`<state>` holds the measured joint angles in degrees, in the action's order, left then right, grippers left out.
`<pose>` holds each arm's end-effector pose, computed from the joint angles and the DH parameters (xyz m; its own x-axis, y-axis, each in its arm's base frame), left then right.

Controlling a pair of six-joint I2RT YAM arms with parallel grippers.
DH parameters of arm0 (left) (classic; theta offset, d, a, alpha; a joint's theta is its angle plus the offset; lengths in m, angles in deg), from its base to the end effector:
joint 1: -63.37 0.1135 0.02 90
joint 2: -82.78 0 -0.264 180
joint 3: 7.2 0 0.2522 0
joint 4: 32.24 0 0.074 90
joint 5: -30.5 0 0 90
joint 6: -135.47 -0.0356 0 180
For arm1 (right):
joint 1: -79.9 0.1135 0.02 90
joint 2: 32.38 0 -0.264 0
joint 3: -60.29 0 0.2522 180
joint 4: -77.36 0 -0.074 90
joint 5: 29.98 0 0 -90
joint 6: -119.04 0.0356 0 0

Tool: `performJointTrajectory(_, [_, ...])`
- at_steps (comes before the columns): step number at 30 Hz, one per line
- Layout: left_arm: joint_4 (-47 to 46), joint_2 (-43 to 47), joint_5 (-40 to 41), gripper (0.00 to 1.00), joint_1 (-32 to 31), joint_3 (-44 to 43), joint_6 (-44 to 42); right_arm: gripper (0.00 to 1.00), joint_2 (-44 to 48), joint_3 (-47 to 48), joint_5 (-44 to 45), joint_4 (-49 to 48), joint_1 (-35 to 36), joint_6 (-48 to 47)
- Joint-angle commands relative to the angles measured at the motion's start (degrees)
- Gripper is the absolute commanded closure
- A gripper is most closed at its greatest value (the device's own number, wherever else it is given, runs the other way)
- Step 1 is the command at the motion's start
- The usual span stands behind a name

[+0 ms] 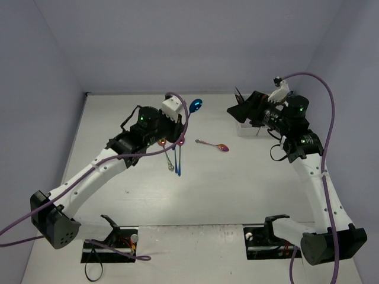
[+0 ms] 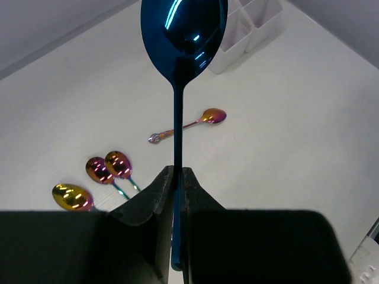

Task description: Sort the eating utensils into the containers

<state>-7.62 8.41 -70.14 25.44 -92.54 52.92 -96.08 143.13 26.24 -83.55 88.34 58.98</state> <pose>0.2345 -0.1911 0.3900 -0.2813 0.0576 -0.9579 0.7152 0.6781 -0.1692 0.2393 0.0555 0.4330 -0.3346 0.3697 -0.8668 -0.5827 0.6417 0.4987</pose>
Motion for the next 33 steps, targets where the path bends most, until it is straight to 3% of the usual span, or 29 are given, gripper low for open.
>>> performJointTrajectory(1, [-6.4,0.3,-0.6,1.0,-3.3,-2.6,-2.5,0.2,-2.8,3.9,-4.1,-4.0,3.3,4.9])
performJointTrajectory(14, [-6.3,-2.8,1.9,1.0,-10.5,-6.8,-6.7,0.31,-6.0,6.0,-4.2,-7.5,7.1,7.9])
performJointTrajectory(20, [-6.5,-4.5,1.9,1.0,-11.0,-8.3,-7.2,0.53,-6.3,5.0,-4.5,-8.1,7.5,8.6])
performJointTrajectory(28, [-6.9,-6.1,2.7,1.0,-11.0,-8.9,-7.3,0.95,-5.2,2.9,-4.1,-8.1,7.5,8.6])
performJointTrajectory(30, [-6.9,-6.3,2.9,1.0,-11.0,-8.9,-7.3,1.0,-5.1,2.6,-4.1,-8.1,7.5,8.4])
performJointTrajectory(33, [-6.8,-6.8,3.3,0.97,-11.0,-8.6,-7.3,1.0,-5.0,2.4,-3.7,-8.1,7.3,7.6])
